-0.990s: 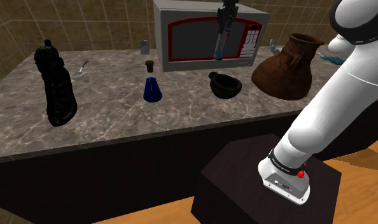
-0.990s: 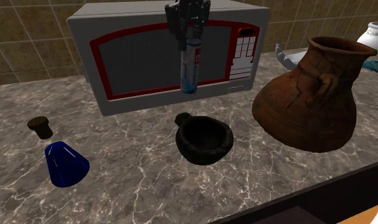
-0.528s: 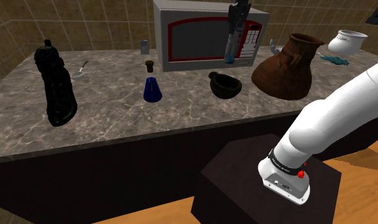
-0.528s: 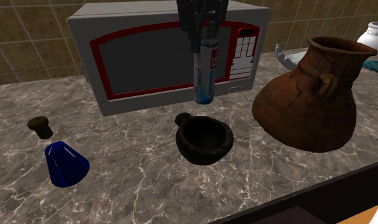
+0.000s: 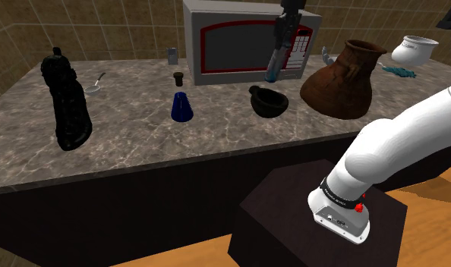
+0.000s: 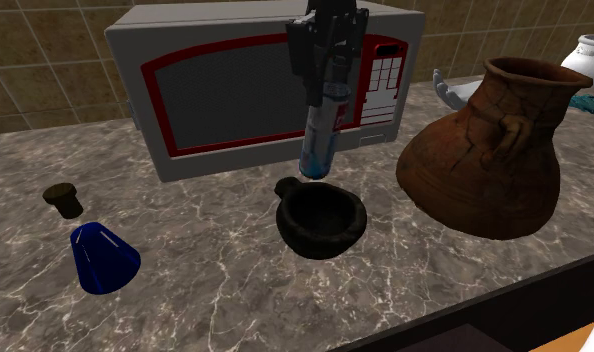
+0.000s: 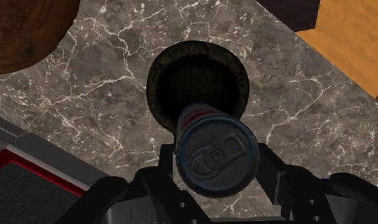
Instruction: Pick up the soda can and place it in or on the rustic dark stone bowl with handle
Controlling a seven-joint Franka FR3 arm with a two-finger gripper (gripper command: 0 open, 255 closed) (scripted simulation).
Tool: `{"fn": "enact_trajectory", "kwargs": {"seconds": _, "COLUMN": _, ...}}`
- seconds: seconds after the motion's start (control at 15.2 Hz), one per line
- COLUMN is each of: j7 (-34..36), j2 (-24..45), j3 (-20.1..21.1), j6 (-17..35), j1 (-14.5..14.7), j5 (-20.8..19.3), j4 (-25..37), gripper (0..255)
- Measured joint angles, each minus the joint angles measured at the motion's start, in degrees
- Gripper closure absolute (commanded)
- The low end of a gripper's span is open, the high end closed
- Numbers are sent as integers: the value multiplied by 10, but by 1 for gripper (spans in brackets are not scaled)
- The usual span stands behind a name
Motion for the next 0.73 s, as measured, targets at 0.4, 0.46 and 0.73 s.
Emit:
{"fn": "enact_trajectory", "kwargs": {"seconds": 0.4, "j7": 3, "j2": -13, "j3": 0, "j6": 47, "j1": -1, "j5": -2, "j4": -60, "gripper": 255}}
{"fn": "enact_trajectory", "kwargs": {"seconds": 0.46, "j7": 2, "j2": -14, "j3": -1, "j6": 54, "j1": -1, "j5": -2, "j4": -68, "gripper": 255}}
{"fn": "enact_trajectory", "kwargs": {"seconds": 0.73, "j7": 4, "j2": -21, "j3": -1, "j6": 85, "j1": -2, "j5": -3, "j4": -106, "gripper": 255}}
